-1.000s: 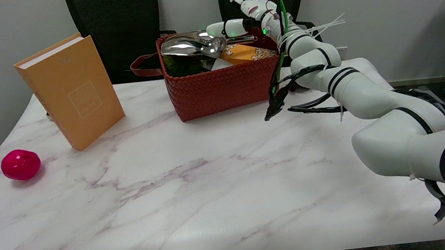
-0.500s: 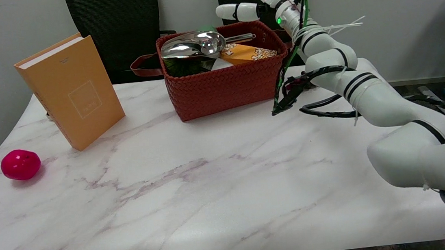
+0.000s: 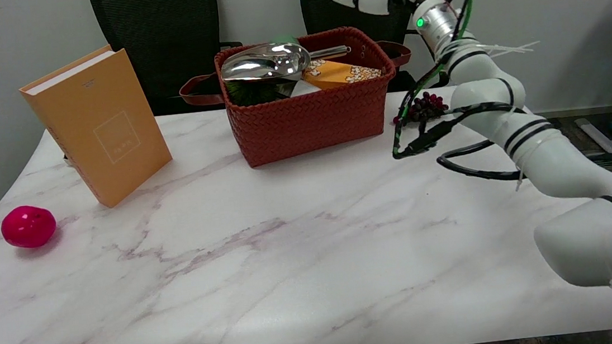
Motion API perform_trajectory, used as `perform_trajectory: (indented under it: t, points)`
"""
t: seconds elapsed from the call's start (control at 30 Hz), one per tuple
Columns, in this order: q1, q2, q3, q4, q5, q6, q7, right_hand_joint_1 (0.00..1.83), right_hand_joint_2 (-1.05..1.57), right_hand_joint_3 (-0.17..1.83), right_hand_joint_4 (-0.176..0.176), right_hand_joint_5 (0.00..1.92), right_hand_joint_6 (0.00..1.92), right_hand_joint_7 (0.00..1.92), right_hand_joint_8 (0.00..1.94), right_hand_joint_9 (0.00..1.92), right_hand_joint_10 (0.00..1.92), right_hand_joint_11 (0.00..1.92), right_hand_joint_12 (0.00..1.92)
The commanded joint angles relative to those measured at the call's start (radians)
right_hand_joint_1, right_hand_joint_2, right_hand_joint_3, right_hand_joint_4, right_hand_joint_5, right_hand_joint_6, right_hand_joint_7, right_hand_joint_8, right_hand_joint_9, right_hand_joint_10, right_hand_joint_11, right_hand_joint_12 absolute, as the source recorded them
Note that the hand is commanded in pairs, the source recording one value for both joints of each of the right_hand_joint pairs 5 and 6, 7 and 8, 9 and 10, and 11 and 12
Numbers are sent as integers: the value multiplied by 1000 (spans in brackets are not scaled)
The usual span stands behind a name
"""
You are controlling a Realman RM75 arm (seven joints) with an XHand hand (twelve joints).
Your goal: Place the stainless steel scoop into the brown storage basket.
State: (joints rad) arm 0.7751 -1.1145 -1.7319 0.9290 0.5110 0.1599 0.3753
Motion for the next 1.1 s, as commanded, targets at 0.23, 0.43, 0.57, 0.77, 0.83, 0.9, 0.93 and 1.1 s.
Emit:
perform_trajectory:
  t: [0.23,0.43,0.57,0.77,0.83,0.9,0.93,1.1]
  points:
    - [-519,108,279,455,496,121,-1,83,779,-175,0,0,0,0,0,0,0,0,0]
    - [-689,96,319,540,513,264,-1,72,841,-175,0,0,0,0,0,0,0,0,0]
    - [-789,72,330,610,513,382,-2,105,850,-175,0,0,0,0,0,0,0,0,0]
    - [-854,54,289,683,513,437,-8,162,885,-175,0,0,0,0,0,0,0,0,0]
    - [-856,50,273,694,514,437,-37,172,890,-175,0,0,0,0,0,0,0,0,0]
    - [-856,50,258,702,530,437,-75,177,903,-175,0,0,0,0,0,0,0,0,0]
    - [-856,50,250,705,548,438,-89,180,921,-175,0,0,0,0,0,0,0,0,0]
    - [-853,53,215,700,592,468,-124,183,942,-175,0,0,0,0,0,0,0,0,0]
